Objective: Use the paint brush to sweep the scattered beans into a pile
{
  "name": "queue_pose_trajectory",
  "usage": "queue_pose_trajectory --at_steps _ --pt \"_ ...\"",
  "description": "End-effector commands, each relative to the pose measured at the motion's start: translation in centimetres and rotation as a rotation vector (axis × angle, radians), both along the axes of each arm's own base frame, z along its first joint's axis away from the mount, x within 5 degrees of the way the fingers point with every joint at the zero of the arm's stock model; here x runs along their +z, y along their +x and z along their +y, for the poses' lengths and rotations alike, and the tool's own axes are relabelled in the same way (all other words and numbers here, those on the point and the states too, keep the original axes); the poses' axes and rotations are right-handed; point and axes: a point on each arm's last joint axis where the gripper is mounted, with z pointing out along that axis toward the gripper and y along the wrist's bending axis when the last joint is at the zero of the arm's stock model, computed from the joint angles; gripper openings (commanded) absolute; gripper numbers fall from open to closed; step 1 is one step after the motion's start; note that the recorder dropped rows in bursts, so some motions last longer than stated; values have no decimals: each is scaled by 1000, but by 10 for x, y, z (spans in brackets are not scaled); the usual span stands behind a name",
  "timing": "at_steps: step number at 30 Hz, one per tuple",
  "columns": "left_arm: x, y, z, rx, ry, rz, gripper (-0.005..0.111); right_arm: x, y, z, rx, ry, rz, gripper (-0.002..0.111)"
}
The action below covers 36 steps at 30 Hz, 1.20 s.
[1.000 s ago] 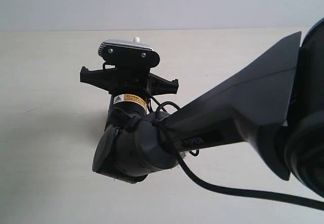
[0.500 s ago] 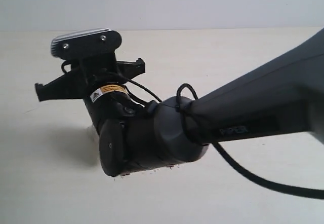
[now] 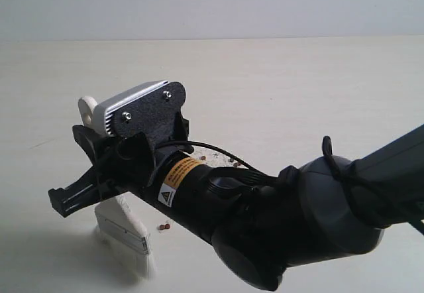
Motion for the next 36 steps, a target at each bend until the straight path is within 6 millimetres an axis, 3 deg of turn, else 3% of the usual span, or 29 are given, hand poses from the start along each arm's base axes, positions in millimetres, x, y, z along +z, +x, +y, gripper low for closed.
queue_pose_trajectory --at_steps 1,6,17,26,31,36 --pt "-1 0 0 -1 -1 0 0 -4 -2 -10 -40 35 66 0" --pt "-1 0 0 -1 -1 0 0 -15 11 -36 -320 -26 99 0" --pt "-1 0 0 -1 -1 0 0 -15 36 -54 -382 -119 1 0" --pt "-1 0 0 -1 -1 0 0 -12 63 -71 -371 -104 -24 0" --pt "-1 0 0 -1 -1 0 0 -8 58 -65 -300 -32 18 0" --pt "-1 0 0 -1 -1 0 0 20 51 -60 -217 152 84 0"
